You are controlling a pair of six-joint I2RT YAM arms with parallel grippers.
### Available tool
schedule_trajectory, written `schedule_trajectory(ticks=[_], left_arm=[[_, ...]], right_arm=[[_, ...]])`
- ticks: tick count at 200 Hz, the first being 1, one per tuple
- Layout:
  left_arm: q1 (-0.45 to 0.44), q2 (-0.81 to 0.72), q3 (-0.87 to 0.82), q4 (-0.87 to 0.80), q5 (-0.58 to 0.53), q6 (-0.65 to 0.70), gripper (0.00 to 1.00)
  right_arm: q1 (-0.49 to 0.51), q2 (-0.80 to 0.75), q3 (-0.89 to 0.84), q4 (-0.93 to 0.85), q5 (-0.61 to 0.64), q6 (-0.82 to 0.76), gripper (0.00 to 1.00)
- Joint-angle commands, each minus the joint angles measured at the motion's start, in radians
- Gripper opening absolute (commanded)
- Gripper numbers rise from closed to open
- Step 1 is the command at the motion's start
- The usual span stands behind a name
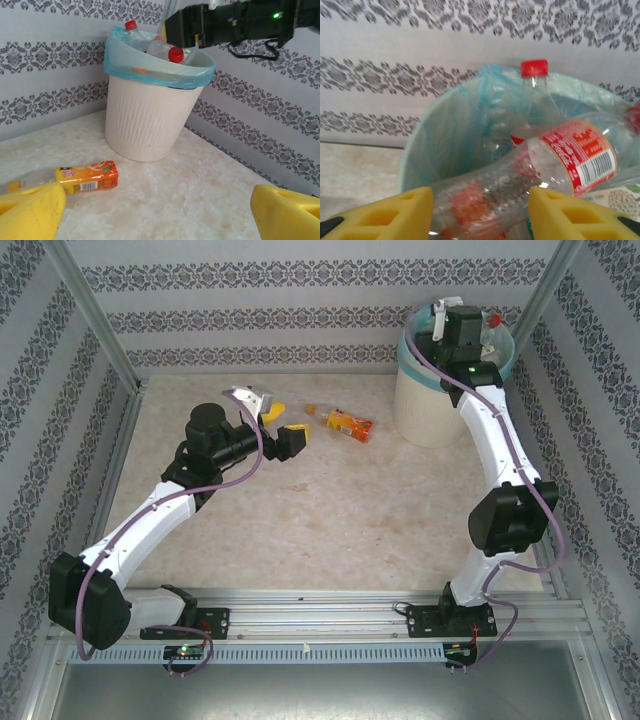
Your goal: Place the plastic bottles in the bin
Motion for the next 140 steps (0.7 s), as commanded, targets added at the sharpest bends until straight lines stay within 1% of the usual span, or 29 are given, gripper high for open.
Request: schedule_trajectory(ticks=[1,23,51,74,98,140], left_arm=[[-0.003,0.031,0.011,-0.003,-0.067,-0.031,0.95],[-0.003,0.073,0.044,-0.069,-0.127,-0.045,0.95],[-0.003,0.149,0.109,-0.186,-0.197,-0.074,0.95],[-0.001,0.181,0.122,-0.214,-0.233,-0.102,0.94],[0.0,0.208,0.149,-0.27,-0.256,-0.115,0.95],[0.011,0.259,0.18,-0.372,-0.291,-0.138,0.95]], right_arm=[[0.086,-0.076,0.072,-0.013,0.038,-0.039,0.64],[0.172,-0.091,0.085,-0.013,0.052,-0.079,0.68],[0.251,-0.065,0.044,-0.013,-0.029,-0.055,0.67],[0.295,0.01,0.019,-0.013,-0.064,-0.038,0.68],[0.308,0.113,0.032,-0.019,-0.083,-0.01,0.7],[0.299,0.335,0.121,-0.064,-0.096,0.043,0.72]])
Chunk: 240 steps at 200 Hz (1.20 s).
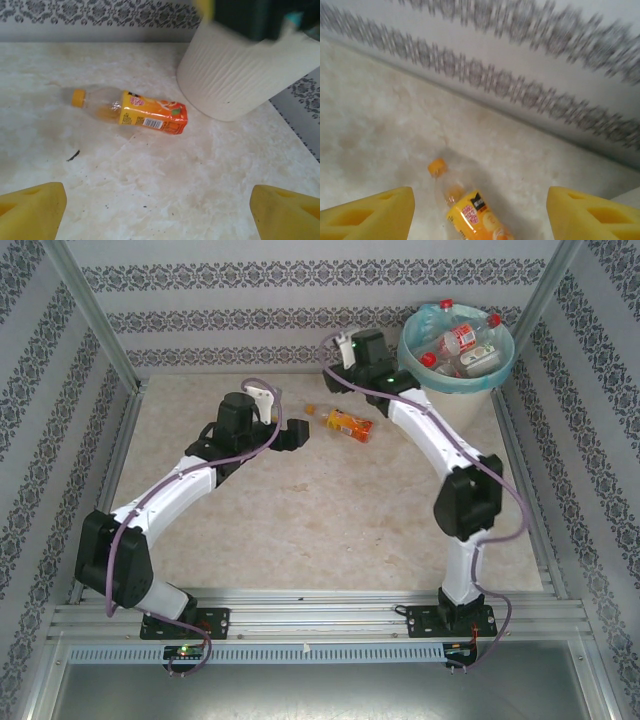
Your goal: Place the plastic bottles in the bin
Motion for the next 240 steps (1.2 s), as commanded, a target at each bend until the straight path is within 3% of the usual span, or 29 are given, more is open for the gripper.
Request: schedule_trajectory(ticks=[1,49,98,240], left_arm=[[0.01,0.024,0.032,-0.092,-0.038,-0.037,0.95],[0.027,0.045,0.038,-0.108,-0.043,-0.051,0.95],[0.046,0.083,0.07,-0.115,-0.028,-0.055,0.95],[0.065,0.146,0.072,-0.099,0.019,-0.109,0.94]], right_arm=[[-0.005,0.098,0.06,-0.049,-0.028,0.049,0.72],[-0.012,0.337,0.234,-0.167,0.002,0.042,0.77],[-0.027,0.457,0.338,-0.238,0.02,0.013,0.81],[-0.036,0.537,0.376,-0.336,-0.093,-0.014,0.76]])
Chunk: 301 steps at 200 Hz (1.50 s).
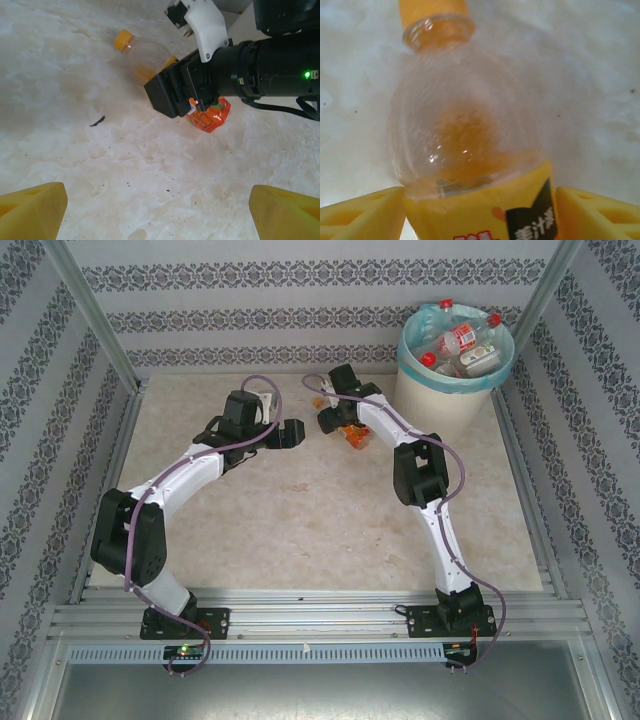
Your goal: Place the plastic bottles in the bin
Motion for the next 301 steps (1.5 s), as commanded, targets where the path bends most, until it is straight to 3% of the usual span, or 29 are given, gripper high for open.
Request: schedule_trajectory(ticks=[1,71,129,153,211,264,301], left_arm=[[0.013,0.014,0.012,-0.01,0.016,-0.026,0.94],[0.03,0.003,0.014,-0.001,0.027,-0.04,0.93],[0.036,-0.065,-0.016,0.052,0.055,-0.044,0.93],[0.035,-0.111,-0.042,0.085,0.073,-0.045,0.93],[0.026,-0.174,-0.067,0.137,0.117,-0.053,0.92],[0.016,-0.177,-0.07,0.143,0.118,-0.05,0.91],[0.016,-0.185,-0.083,0.138,0.107,-0.044,0.91]], right_arm=[[-0.01,0.01,0.025,-0.035,-0.041,-0.006,0.76],[0.005,-0.072,0.082,-0.104,-0.059,-0.012,0.56],[0.056,-0.394,0.022,-0.037,-0.079,-0.002,0.53],[0.047,-0.54,-0.021,0.028,-0.021,-0.009,0.51],[-0.105,-0.853,-0.361,0.476,0.136,-0.011,0.5],[-0.261,-0.904,-0.614,0.791,0.253,0.025,0.48],[-0.316,-0.91,-0.749,0.946,0.242,0.061,0.48]])
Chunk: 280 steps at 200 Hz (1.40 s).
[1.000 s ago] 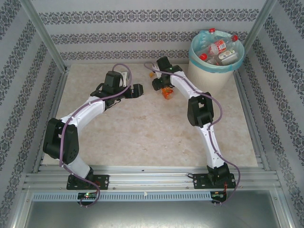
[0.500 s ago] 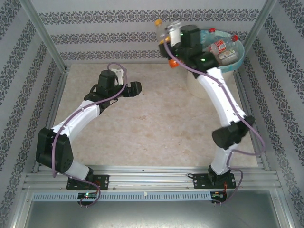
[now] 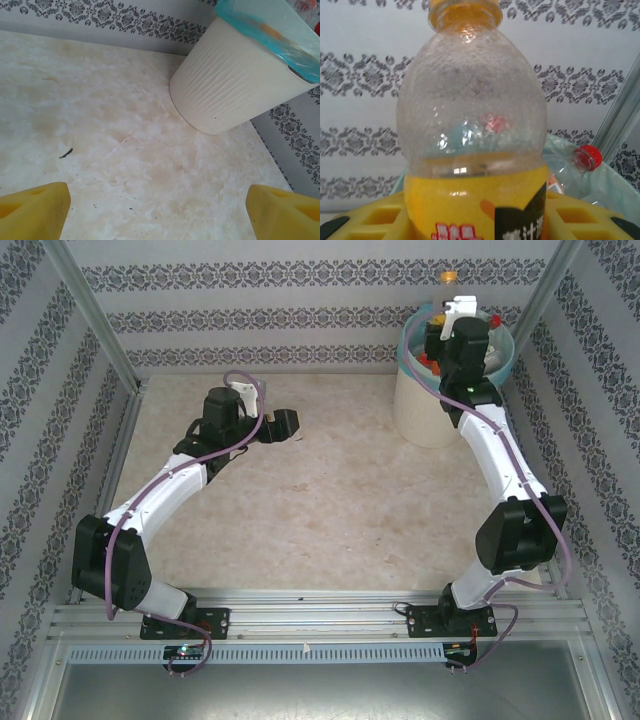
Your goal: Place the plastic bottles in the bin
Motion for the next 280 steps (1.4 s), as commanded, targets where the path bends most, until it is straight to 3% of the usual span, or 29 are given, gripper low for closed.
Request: schedule_trajectory(ticks=[1,52,173,195,234,280], left_arm=[[-0.008,-0.027,-0.019,0.032,0.005,-0.009,0.91],[-0.008,-0.033,-0.035,0.032,-0.01,-0.005,0.91],[-0.008,-0.008,-0.041,0.05,-0.009,-0.02,0.91],[-0.008,-0.008,-0.041,0.048,-0.01,-0.023,0.91],[-0.007,-0.004,-0.042,0.045,-0.014,-0.022,0.91],[-0.007,0.004,-0.042,0.051,-0.012,-0.03,0.91]], right_arm=[[-0.026,-0.015,-0.054,0.192,0.018,0.044,0.48],[-0.071,-0.016,-0.163,0.32,0.028,0.037,0.49],[-0.146,0.031,-0.245,0.273,-0.02,0.089,0.53],[-0.146,0.01,-0.239,0.253,-0.048,0.104,0.58],[-0.144,-0.029,-0.163,0.161,-0.087,0.143,0.8],[-0.141,-0.045,-0.049,0.055,-0.075,0.177,0.8]])
